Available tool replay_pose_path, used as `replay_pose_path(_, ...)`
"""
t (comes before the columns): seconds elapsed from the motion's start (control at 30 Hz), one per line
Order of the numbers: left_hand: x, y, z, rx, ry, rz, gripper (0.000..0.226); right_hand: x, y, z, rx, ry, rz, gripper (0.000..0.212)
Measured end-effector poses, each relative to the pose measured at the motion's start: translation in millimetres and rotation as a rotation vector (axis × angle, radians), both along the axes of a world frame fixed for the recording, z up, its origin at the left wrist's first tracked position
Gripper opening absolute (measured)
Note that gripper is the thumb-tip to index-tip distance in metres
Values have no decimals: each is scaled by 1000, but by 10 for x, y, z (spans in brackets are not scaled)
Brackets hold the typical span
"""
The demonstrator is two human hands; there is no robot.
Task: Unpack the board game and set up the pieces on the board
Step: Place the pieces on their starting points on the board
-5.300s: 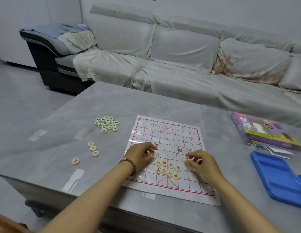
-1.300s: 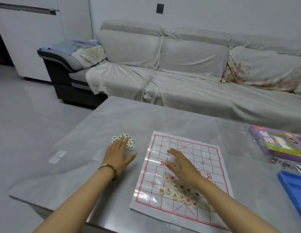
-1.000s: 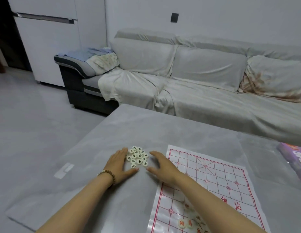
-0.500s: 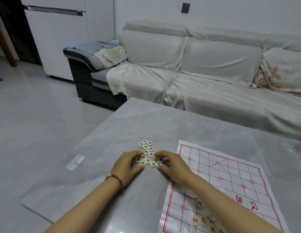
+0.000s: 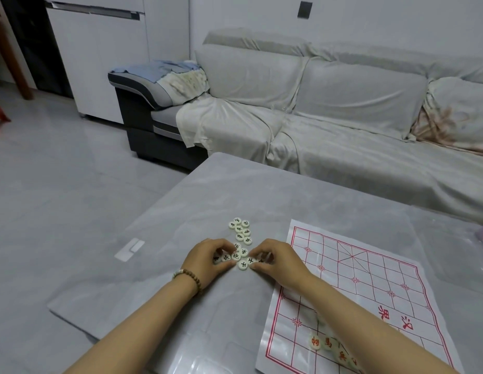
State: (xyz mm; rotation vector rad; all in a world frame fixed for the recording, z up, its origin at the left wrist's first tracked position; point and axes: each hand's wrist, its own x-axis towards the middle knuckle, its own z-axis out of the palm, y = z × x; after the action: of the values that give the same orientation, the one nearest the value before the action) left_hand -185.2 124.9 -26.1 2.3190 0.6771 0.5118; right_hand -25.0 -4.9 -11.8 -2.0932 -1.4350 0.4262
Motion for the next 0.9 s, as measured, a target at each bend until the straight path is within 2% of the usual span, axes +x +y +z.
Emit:
replay_pose_path(0.33,46,-4,29,-33,-29,-5,18,-11,2,-4,26,-29,25,21)
replay_pose_path(0.53,58,-73,199,-41,-142,26,19,-18,-71,67,101,-12,9,17)
replay_pose_path(0.7,393,-310,331,-70,-178,-32,17,338,-434,248,218,66,-149,15)
replay_pose_path(0.9,1217,-831,321,-119,-101,-198,23,1064,-1291,302,139,61,-368,15)
